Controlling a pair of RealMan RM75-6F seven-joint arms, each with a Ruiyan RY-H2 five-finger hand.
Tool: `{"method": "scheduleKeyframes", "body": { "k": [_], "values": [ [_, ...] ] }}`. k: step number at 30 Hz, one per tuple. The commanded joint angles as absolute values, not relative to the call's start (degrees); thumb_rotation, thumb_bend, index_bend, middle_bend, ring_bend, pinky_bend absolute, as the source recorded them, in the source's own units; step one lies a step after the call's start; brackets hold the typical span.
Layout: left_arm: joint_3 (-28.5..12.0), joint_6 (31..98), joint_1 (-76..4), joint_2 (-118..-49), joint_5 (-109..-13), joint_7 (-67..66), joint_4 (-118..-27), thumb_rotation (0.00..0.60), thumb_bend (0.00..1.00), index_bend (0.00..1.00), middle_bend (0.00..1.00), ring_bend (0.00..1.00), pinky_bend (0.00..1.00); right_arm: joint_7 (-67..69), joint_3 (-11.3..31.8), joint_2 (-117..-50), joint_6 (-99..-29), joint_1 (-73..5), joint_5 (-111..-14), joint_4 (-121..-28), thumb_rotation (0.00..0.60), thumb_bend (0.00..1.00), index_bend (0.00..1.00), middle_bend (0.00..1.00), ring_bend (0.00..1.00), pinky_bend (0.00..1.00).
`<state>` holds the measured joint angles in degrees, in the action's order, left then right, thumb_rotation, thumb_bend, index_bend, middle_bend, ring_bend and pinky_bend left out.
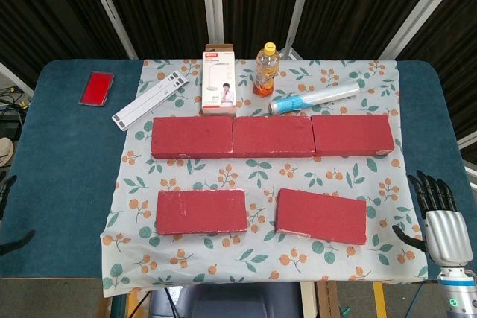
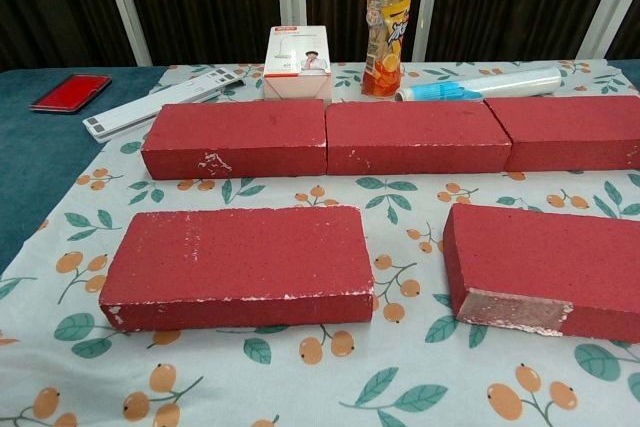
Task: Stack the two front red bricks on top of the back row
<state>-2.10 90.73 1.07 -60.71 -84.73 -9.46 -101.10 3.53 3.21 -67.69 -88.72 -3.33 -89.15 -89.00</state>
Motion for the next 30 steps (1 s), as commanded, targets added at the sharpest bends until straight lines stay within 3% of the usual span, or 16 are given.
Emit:
{"method": "scheduleKeyframes", "body": {
  "k": [1,16,30],
  "values": [
    [-2.04,90.58,1.04,-60.73,-84.7,-9.6,-101.07,0.6,0.03,0.02,0.0,0.0,0.16,3.41,3.21,-67.73,-88.53,-3.4,-89.08,-88.98,0.6,0.21,0.0,0.0,0.0,0.0],
    [-2.18,91.67,1.68,-60.71,-84.49,-9.82,-101.23,0.6,0.03,0.02,0.0,0.0,0.16,3.4,3.25,-67.28,-85.96,-3.64,-86.62,-90.85,0.6,0.21,0.0,0.0,0.0,0.0],
    [-2.65,91.74,1.94,-59.98,-83.46,-8.0,-101.04,0.6,0.03,0.02,0.0,0.0,0.16,1.63,-0.44,-58.56,-76.34,-4.87,-83.29,-102.52,0.6,0.16,0.0,0.0,0.0,0.0]
  ]
}}
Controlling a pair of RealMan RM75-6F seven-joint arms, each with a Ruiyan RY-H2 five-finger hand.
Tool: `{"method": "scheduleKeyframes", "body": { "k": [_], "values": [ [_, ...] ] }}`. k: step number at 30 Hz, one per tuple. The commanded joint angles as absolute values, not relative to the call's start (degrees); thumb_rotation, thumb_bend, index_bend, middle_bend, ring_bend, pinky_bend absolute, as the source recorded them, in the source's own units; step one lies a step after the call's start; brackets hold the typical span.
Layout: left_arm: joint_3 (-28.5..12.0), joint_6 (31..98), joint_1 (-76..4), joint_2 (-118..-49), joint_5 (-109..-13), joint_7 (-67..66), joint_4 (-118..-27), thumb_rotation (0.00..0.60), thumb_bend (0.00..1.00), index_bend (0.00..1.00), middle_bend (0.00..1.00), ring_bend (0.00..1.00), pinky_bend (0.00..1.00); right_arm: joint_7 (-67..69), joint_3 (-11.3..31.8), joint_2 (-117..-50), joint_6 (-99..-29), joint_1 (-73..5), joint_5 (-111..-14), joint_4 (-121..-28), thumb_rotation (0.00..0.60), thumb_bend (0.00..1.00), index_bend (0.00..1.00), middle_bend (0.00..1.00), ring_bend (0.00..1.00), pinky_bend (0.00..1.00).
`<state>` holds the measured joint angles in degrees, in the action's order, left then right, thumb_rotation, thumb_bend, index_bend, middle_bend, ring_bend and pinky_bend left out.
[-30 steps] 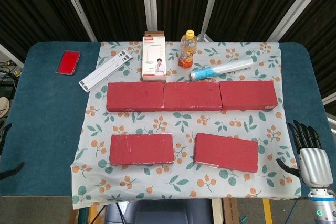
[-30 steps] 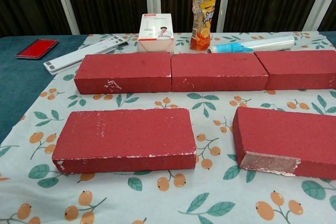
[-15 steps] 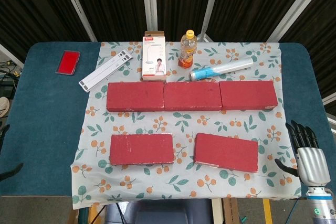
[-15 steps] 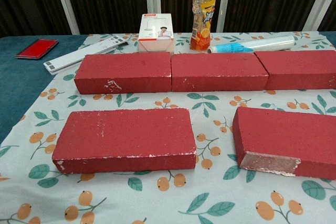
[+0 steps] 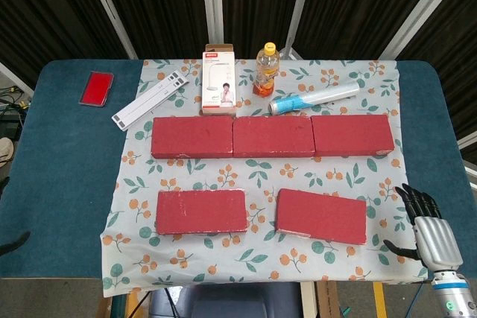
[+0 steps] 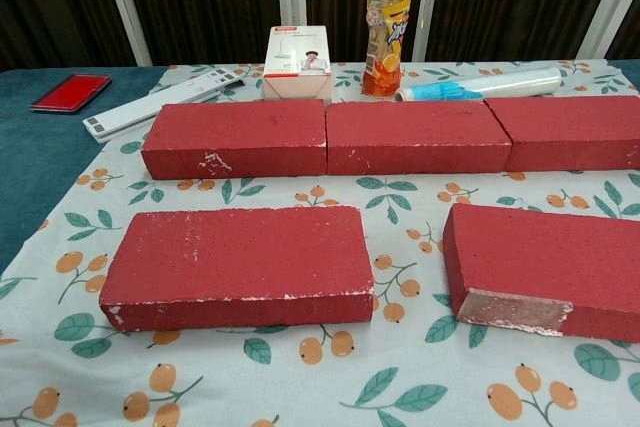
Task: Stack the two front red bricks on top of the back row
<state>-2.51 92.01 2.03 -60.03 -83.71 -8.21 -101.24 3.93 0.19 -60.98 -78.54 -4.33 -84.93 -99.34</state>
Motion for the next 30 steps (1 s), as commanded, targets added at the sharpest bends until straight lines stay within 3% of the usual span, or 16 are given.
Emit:
{"method": "scheduleKeyframes", "body": {
  "k": [1,14,30],
  "values": [
    [-2.61,91.49,1.84,-59.96,-83.47,-7.91,-101.01,0.6,0.03,0.02,0.0,0.0,0.16,0.45,-0.68,-57.75,-75.5,-4.99,-82.52,-104.01,0.6,0.16,0.0,0.0,0.0,0.0],
    [-2.85,89.42,0.87,-59.49,-82.88,-5.61,-100.24,0.6,0.03,0.03,0.0,0.0,0.16,-17.27,-0.46,-57.07,-70.08,-8.4,-73.95,-118.37,0.6,0.16,0.0,0.0,0.0,0.0],
    [-3.3,88.75,0.68,-59.08,-81.77,-3.48,-99.51,0.6,0.03,0.03,0.0,0.0,0.16,-35.96,3.65,-67.64,-69.36,-15.75,-55.91,-121.56,0.6,0.16,0.0,0.0,0.0,0.0]
  ]
}}
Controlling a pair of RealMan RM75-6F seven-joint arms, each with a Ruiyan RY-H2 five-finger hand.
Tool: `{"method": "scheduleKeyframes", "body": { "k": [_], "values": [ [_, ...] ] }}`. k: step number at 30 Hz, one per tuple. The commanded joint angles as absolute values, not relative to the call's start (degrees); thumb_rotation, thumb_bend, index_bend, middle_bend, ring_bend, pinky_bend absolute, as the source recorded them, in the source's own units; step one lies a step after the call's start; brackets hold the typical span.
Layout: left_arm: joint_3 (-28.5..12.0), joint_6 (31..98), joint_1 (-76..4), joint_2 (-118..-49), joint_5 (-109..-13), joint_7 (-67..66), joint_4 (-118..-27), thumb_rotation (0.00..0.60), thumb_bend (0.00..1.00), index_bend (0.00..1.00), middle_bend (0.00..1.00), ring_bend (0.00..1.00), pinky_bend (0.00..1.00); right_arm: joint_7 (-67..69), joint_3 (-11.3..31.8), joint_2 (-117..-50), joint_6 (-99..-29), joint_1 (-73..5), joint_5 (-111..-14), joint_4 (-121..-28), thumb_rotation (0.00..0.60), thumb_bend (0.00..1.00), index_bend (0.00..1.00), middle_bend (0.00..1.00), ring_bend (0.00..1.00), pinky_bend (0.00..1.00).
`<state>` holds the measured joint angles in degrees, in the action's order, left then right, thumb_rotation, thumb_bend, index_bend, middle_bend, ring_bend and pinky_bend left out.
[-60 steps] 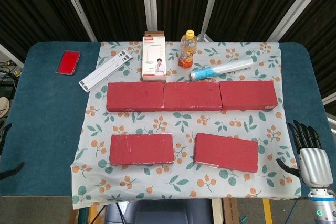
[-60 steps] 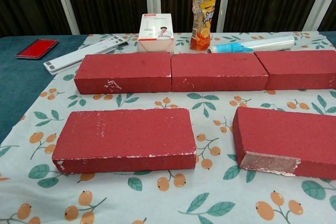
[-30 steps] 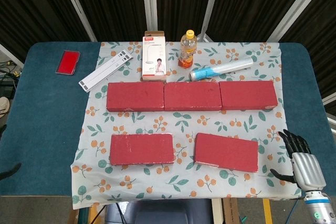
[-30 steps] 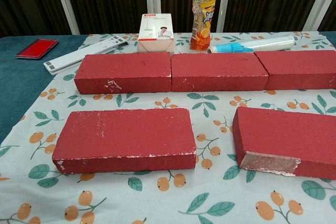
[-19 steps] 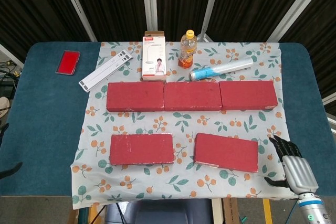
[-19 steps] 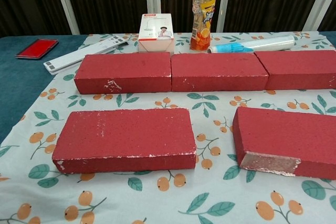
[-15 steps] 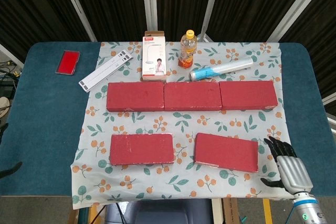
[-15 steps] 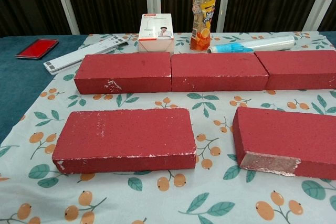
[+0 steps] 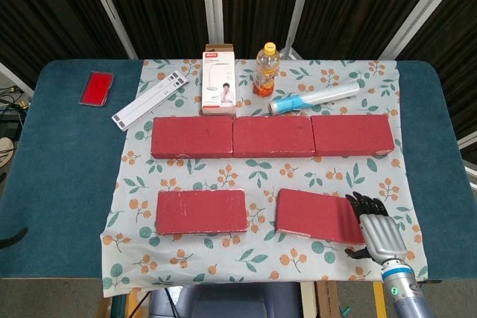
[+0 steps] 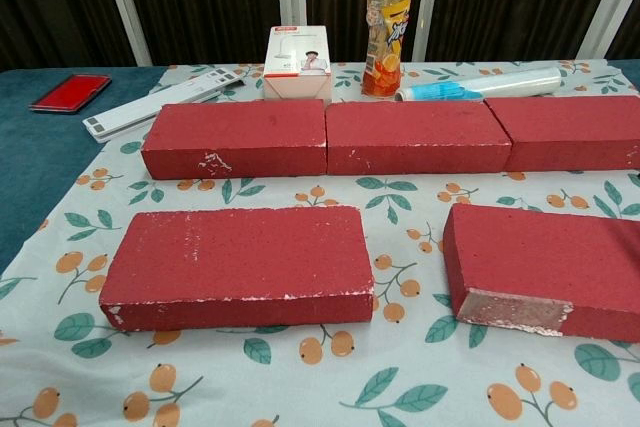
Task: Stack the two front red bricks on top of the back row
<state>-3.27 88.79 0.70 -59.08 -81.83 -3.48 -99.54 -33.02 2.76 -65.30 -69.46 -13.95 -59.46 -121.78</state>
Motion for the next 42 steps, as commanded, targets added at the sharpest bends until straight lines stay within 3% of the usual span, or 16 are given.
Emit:
{"method": "scheduleKeyframes", "body": {
  "k": [1,42],
  "values": [
    [-3.32,88.71,0.65,-59.11,-81.71,-3.52,-99.49,0.6,0.03,0.03,0.0,0.0,0.16,-36.75,3.8,-68.27,-69.5,-16.15,-54.71,-121.5,0.6,0.16,0.0,0.0,0.0,0.0],
    [-3.75,87.93,0.13,-59.77,-80.21,-5.07,-99.26,0.6,0.03,0.03,0.0,0.0,0.16,-50.45,7.32,-82.62,-73.31,-29.64,-36.12,-115.62,0.6,0.15,0.0,0.0,0.0,0.0]
  ]
}}
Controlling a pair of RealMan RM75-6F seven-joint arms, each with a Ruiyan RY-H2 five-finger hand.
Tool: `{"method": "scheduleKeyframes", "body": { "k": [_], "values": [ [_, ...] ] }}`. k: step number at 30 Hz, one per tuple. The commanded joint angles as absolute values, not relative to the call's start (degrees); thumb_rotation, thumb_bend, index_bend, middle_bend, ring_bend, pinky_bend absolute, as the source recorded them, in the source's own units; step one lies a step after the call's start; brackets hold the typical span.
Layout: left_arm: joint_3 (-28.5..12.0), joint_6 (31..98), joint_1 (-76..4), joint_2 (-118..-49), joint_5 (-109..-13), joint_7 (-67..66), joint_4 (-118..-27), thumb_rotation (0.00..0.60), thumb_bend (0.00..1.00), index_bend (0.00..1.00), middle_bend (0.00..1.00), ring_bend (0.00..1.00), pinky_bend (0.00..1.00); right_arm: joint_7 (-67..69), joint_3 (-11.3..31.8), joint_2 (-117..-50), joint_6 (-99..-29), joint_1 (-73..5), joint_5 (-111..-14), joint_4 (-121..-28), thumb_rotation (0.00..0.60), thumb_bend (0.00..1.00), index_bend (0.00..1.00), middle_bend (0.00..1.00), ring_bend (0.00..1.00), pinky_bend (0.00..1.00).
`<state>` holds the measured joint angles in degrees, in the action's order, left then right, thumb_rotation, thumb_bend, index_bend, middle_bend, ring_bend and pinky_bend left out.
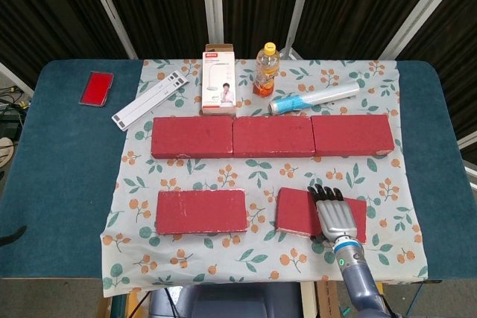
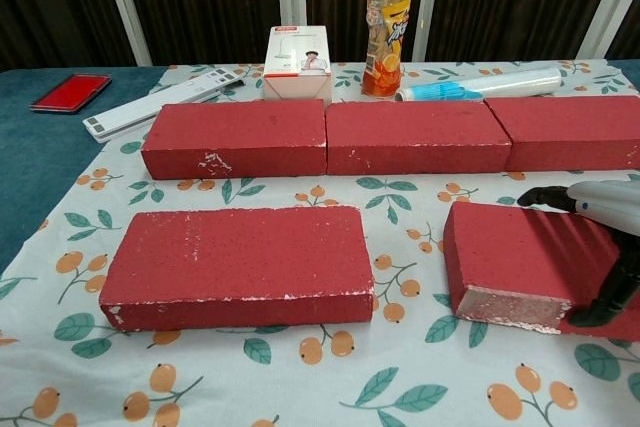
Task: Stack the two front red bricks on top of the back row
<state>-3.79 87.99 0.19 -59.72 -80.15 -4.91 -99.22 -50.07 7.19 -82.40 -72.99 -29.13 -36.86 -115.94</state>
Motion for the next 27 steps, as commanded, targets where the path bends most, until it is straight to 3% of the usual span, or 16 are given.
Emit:
{"method": "scheduleKeyframes", "body": {
  "k": [1,8,13,18,27],
  "values": [
    [-3.75,87.94,0.11,-59.81,-80.23,-5.21,-99.29,0.6,0.03,0.03,0.0,0.0,0.16,-50.5,7.34,-82.64,-73.47,-29.78,-35.88,-115.61,0.6,0.15,0.0,0.0,0.0,0.0],
    [-3.69,87.91,0.07,-59.96,-80.14,-5.89,-99.53,0.6,0.03,0.03,0.0,0.0,0.16,-50.75,6.82,-82.72,-74.67,-30.37,-35.7,-115.62,0.6,0.16,0.0,0.17,0.01,0.0],
    [-3.62,87.99,0.07,-60.04,-80.27,-6.11,-99.54,0.6,0.03,0.03,0.0,0.0,0.16,-50.19,6.32,-83.13,-75.34,-30.65,-36.95,-115.5,0.6,0.16,0.01,0.26,0.16,0.0],
    [-3.64,87.85,0.0,-60.08,-80.13,-6.22,-99.53,0.6,0.03,0.03,0.0,0.0,0.16,-50.39,5.91,-83.22,-75.94,-30.9,-37.89,-115.39,0.6,0.16,0.09,0.31,0.25,0.0],
    [-3.73,87.68,-0.07,-60.11,-79.76,-6.33,-99.46,0.6,0.03,0.04,0.0,0.0,0.16,-52.27,6.24,-81.39,-76.82,-32.53,-39.21,-117.4,0.6,0.15,0.27,0.32,0.25,0.0]
  ]
}}
